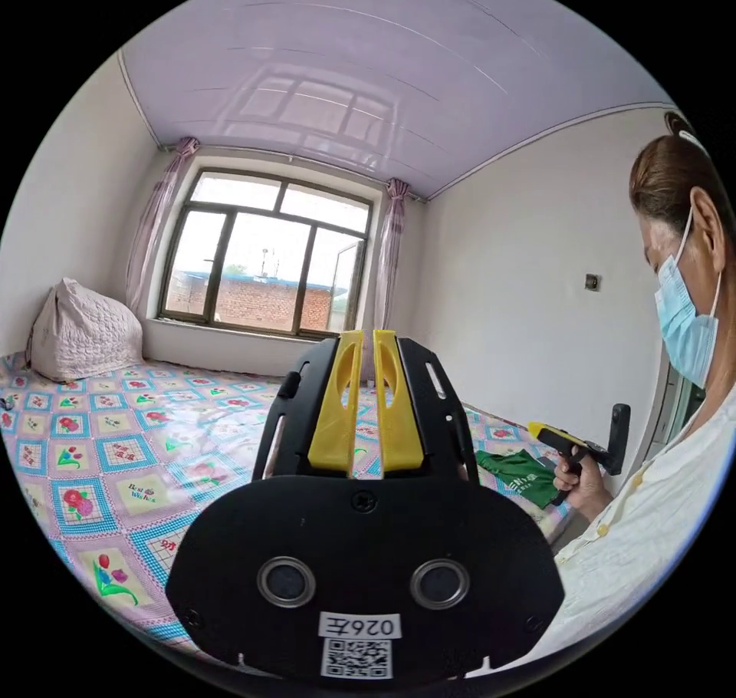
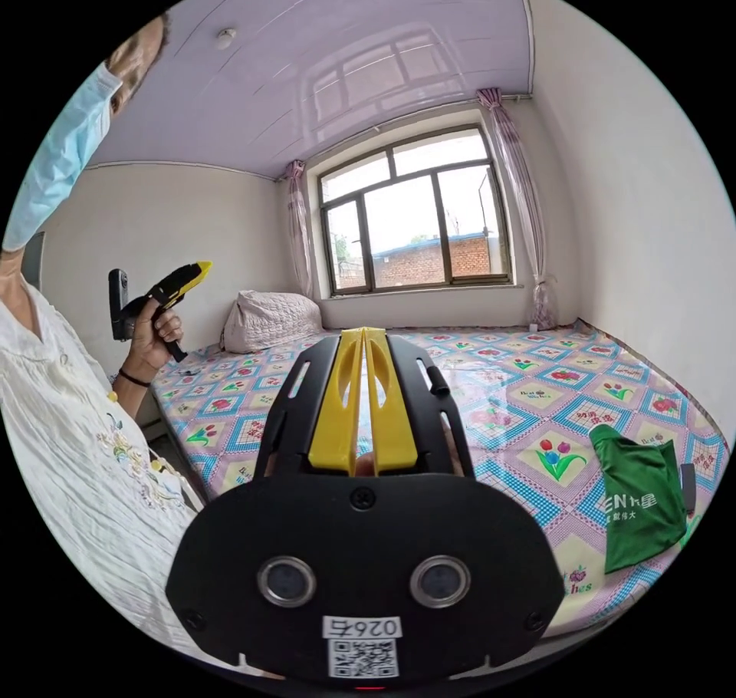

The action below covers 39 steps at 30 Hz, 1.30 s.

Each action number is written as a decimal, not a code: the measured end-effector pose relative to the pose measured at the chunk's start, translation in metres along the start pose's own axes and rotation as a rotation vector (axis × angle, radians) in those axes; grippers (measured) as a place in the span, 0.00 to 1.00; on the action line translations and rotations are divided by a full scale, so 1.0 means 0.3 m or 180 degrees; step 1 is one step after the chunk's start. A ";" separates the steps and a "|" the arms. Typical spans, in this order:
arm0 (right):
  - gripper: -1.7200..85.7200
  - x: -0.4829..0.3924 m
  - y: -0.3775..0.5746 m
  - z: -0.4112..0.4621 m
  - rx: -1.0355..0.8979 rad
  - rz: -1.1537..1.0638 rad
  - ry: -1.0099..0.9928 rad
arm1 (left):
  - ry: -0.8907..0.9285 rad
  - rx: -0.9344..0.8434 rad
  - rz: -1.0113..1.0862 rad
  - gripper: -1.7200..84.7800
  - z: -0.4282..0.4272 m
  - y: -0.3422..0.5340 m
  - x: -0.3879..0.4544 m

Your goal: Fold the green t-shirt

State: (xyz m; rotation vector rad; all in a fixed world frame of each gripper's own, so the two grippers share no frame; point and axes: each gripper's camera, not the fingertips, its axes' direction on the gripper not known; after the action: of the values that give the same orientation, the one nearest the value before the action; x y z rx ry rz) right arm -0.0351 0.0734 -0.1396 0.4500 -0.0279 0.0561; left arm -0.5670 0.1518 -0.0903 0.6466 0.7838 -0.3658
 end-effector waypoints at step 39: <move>0.01 0.301 0.033 0.280 -0.0985 0.0909 0.0631 | -0.0034 -0.1447 -0.0032 0.01 0.829 0.038 0.196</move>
State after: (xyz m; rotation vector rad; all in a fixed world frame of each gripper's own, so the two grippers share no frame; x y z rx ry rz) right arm 0.0533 0.0500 -0.0562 0.1268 0.0935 0.3719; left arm -0.3895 -0.0073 0.0025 0.2144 0.8256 -0.1887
